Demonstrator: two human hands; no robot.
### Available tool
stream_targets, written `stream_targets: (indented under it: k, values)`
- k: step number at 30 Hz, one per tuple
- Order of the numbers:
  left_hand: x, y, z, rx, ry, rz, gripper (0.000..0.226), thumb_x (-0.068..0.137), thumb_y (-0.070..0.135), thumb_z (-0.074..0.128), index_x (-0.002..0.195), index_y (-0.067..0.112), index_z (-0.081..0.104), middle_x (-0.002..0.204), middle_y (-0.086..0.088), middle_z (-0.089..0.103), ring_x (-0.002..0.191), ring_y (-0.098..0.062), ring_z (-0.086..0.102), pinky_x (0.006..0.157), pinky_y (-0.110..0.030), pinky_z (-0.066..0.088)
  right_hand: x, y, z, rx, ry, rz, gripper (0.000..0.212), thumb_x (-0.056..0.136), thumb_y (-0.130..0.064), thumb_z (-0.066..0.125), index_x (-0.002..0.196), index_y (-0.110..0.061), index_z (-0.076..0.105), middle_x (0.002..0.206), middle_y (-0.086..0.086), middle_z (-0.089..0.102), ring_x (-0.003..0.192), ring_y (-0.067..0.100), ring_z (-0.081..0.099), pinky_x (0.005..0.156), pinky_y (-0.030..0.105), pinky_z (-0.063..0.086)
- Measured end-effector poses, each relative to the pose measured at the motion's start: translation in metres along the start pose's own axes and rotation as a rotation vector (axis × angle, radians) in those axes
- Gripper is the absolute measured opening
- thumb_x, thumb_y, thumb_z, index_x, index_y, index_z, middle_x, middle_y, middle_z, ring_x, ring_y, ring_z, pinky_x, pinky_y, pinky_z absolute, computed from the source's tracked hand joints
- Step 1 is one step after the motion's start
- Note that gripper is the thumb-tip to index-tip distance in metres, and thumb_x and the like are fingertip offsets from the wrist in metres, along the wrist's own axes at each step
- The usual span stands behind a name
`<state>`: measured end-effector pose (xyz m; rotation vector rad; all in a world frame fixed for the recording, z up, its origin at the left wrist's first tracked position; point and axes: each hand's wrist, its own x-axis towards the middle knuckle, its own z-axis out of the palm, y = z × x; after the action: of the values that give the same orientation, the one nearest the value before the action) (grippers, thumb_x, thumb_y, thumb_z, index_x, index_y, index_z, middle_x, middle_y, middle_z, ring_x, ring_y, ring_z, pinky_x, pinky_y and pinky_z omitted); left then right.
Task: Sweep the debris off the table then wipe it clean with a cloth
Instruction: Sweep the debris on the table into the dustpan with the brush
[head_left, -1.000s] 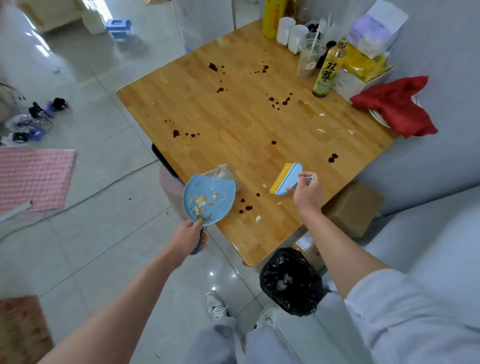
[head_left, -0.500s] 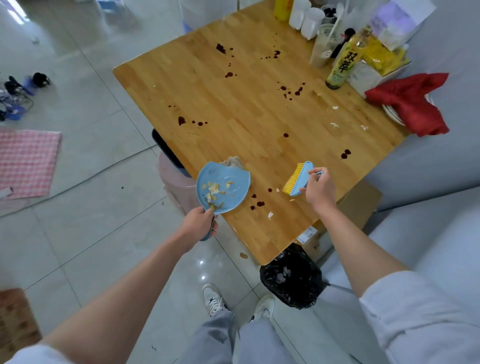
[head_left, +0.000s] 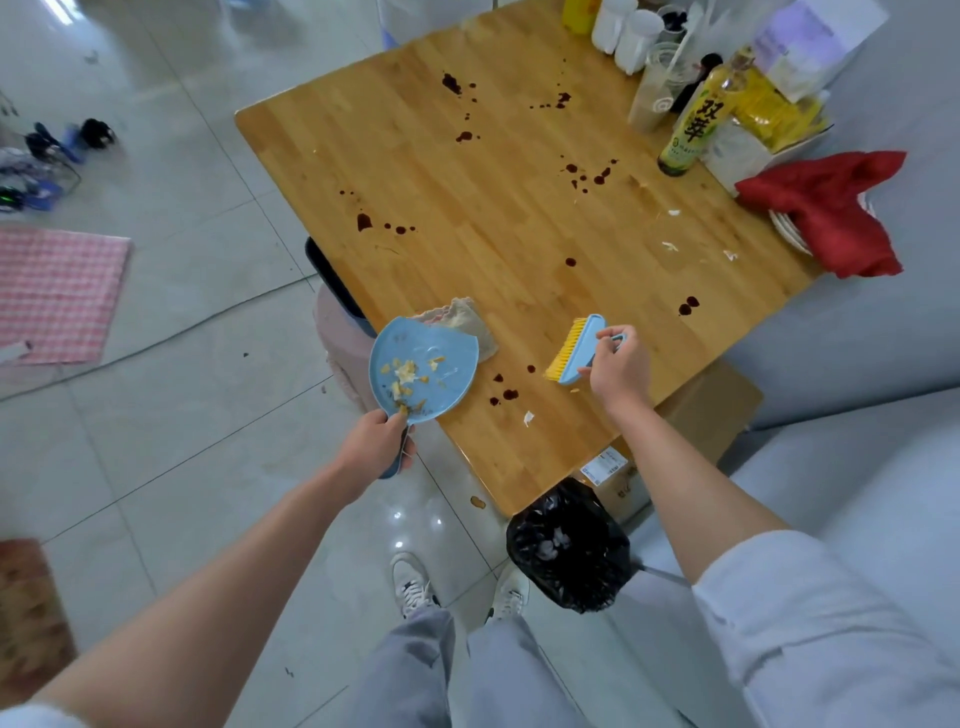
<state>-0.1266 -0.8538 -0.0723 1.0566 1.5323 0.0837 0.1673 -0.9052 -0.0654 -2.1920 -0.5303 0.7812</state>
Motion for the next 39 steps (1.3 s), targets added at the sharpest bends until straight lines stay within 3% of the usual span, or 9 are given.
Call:
stream_targets:
  k: [6,12,16,18,20,28,30,36,39]
  values:
    - [-0.021,-0.013,0.018,-0.041,0.022,-0.040,0.027,0.103,0.018,0.040,0.083,0.007,0.054,0.069,-0.011,0.061,0.056,-0.022,0.057,0.054,-0.028,0.048,-0.017,0.011,-0.031,0.036,-0.046,-0.039,0.018,0.107,-0.018,0.037,0.112,-0.015,0.054,0.096,-0.005,0.061,0.075,0.015,0.073,0.050,0.020,0.050]
    - [-0.031,-0.017,0.037,-0.022,0.046,-0.044,0.027,0.102,0.019,0.039,0.085,0.007,0.056,0.072,-0.012,0.064,0.058,-0.023,0.060,0.054,-0.027,0.047,-0.051,0.022,-0.011,0.019,-0.121,-0.068,0.017,0.106,-0.017,0.039,0.111,-0.013,0.055,0.085,-0.015,0.056,0.070,0.011,0.070,0.055,0.026,0.057]
    - [-0.034,-0.020,0.046,-0.040,0.060,-0.050,0.027,0.102,0.019,0.039,0.085,0.007,0.057,0.070,-0.010,0.064,0.056,-0.021,0.060,0.053,-0.027,0.047,-0.060,0.037,0.000,-0.035,-0.145,-0.106,0.018,0.106,-0.023,0.036,0.109,-0.018,0.053,0.093,-0.002,0.064,0.073,0.016,0.073,0.048,0.024,0.050]
    - [-0.036,-0.023,0.050,-0.044,0.055,-0.056,0.028,0.103,0.020,0.039,0.084,0.007,0.057,0.070,-0.010,0.064,0.056,-0.020,0.060,0.053,-0.026,0.047,-0.056,0.045,-0.003,-0.061,-0.154,-0.140,0.017,0.104,-0.024,0.036,0.106,-0.021,0.053,0.100,0.008,0.064,0.079,0.023,0.071,0.057,0.033,0.058]
    - [-0.039,-0.027,0.054,-0.039,0.047,-0.064,0.028,0.102,0.019,0.040,0.084,0.007,0.057,0.069,-0.009,0.064,0.054,-0.019,0.060,0.053,-0.025,0.047,-0.050,0.046,-0.013,-0.056,-0.136,-0.146,0.017,0.104,-0.024,0.037,0.106,-0.021,0.054,0.101,0.008,0.063,0.081,0.023,0.071,0.067,0.043,0.062]
    - [-0.044,-0.037,0.090,-0.001,-0.044,-0.082,0.028,0.102,0.020,0.037,0.085,0.006,0.055,0.067,-0.008,0.064,0.055,-0.021,0.058,0.056,-0.026,0.048,0.012,0.019,-0.077,0.060,-0.016,-0.125,0.019,0.105,-0.017,0.041,0.117,-0.012,0.055,0.105,0.003,0.060,0.080,0.011,0.070,0.058,0.026,0.061]
    - [-0.044,-0.036,0.103,0.019,-0.068,-0.086,0.028,0.102,0.020,0.037,0.086,0.006,0.054,0.068,-0.008,0.064,0.054,-0.020,0.058,0.053,-0.025,0.046,0.029,0.016,-0.087,-0.007,0.020,-0.159,0.018,0.105,-0.019,0.040,0.115,-0.016,0.055,0.106,0.002,0.060,0.079,0.014,0.071,0.062,0.033,0.061]
    - [-0.052,-0.041,0.145,0.127,-0.165,-0.063,0.026,0.102,0.022,0.038,0.088,0.007,0.055,0.065,-0.004,0.063,0.047,-0.012,0.057,0.046,-0.024,0.042,0.057,0.018,-0.091,-0.277,-0.031,-0.336,0.022,0.106,-0.021,0.040,0.112,-0.021,0.061,0.091,0.004,0.064,0.072,0.024,0.065,0.059,0.039,0.050]
    - [-0.061,-0.043,0.165,0.144,-0.230,-0.036,0.024,0.101,0.020,0.037,0.087,0.009,0.054,0.065,-0.002,0.064,0.049,-0.012,0.058,0.050,-0.026,0.046,0.053,0.023,-0.082,-0.318,-0.118,-0.390,0.022,0.106,-0.020,0.042,0.109,-0.022,0.063,0.076,-0.003,0.060,0.057,0.012,0.051,0.050,0.026,0.037]
